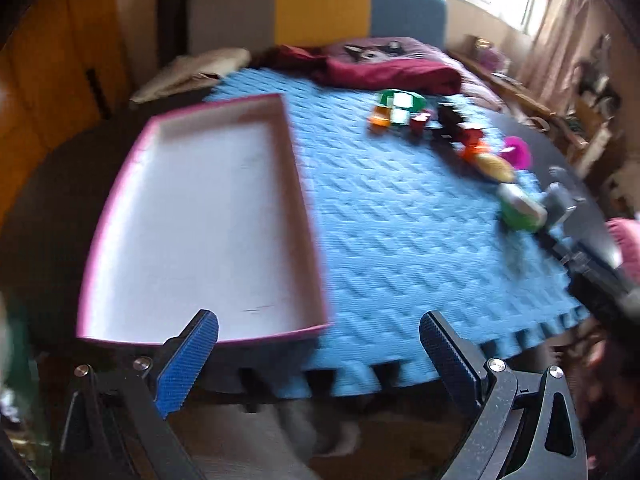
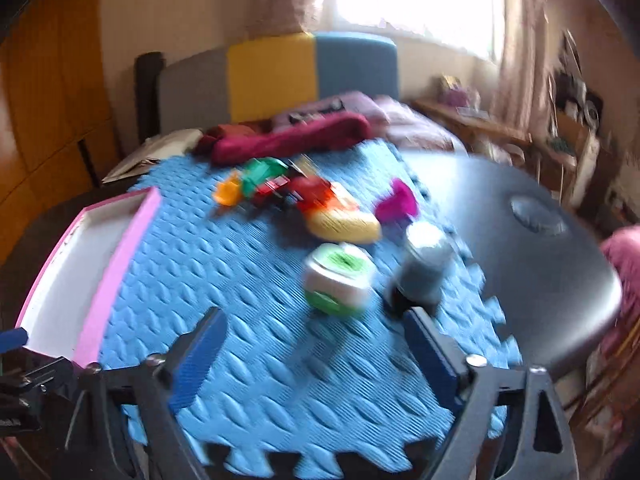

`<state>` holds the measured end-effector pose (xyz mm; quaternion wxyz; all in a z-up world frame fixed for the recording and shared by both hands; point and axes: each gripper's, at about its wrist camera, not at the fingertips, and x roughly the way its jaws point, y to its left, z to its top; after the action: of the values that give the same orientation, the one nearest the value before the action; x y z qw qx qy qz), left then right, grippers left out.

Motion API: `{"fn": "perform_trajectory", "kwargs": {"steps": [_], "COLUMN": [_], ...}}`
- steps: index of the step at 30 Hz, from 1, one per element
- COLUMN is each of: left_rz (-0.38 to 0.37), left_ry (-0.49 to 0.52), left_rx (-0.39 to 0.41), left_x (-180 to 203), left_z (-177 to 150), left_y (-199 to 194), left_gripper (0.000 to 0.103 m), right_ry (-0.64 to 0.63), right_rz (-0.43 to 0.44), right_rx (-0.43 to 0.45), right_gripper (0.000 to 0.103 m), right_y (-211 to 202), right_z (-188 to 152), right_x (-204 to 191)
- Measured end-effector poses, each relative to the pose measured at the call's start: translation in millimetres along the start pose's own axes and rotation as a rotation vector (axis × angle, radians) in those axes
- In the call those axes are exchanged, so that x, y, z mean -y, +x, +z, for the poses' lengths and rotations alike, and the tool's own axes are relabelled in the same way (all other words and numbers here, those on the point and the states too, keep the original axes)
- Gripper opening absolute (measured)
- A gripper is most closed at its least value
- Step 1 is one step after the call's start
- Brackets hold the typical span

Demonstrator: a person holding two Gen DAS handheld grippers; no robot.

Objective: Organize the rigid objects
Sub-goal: 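Grasp the white-green device with left tool while right tool grasps the grey cylinder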

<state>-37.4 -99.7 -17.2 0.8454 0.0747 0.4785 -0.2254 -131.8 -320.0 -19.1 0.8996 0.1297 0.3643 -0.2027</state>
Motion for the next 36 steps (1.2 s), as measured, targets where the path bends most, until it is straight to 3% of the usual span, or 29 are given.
{"fn": "perform_trajectory", "kwargs": {"steps": [6,10,15,19,27,30,32,34,36], "left_rz": [-0.051,-0.172,-0.325,-0.299,-0.223,-0.186,-0.211,-0.234,-0.251], "left_ry": [0.058,0.112,0.120,0.156,0.286,0.326,0.338,0.346,0.344], "left_rx": [0.024,0.056,-0.004,-0.034,0.015,0.048,0.042,0.051,0.060], "left_x": [51.5,91.8,130.1,155.0,187.8,193.1,191.6,190.7,188.2], "left_z": [22.2,38.9,61.4,75.5,78.3,79.4,80.0,79.2,78.4], "left_y": [4.9,12.2,43.1,72.0,95.2,101.7,103.2,103.0,102.9], "left_gripper": [0.102,0.102,0.102,0.102,0.101,0.083,0.062,0.053,0.053], "right_ry": [0.104,0.151,0.177,0.185,0.181,0.163,0.151,0.138,0.128], "right_rz": [-0.054,-0.081,-0.091,-0.105,-0.096,-0.094,-0.092,-0.079,-0.060], "right_rx": [-0.034,-0.015,-0.003,-0.003,0.013,0.022,0.029,0.033,0.039], "right_gripper": [0.080,0.080,0.080,0.080,0.080,0.080,0.080,0.080,0.075], "right_y": [5.5,3.1,-1.2,-1.7,-0.9,2.0,4.3,7.7,11.1], "right_z": [-12.1,-13.0,-16.2,-16.7,-15.1,-11.1,-8.2,-5.6,-3.7], "right_x": [56.9,81.6,99.7,109.3,121.9,119.0,115.5,111.4,107.4]}}
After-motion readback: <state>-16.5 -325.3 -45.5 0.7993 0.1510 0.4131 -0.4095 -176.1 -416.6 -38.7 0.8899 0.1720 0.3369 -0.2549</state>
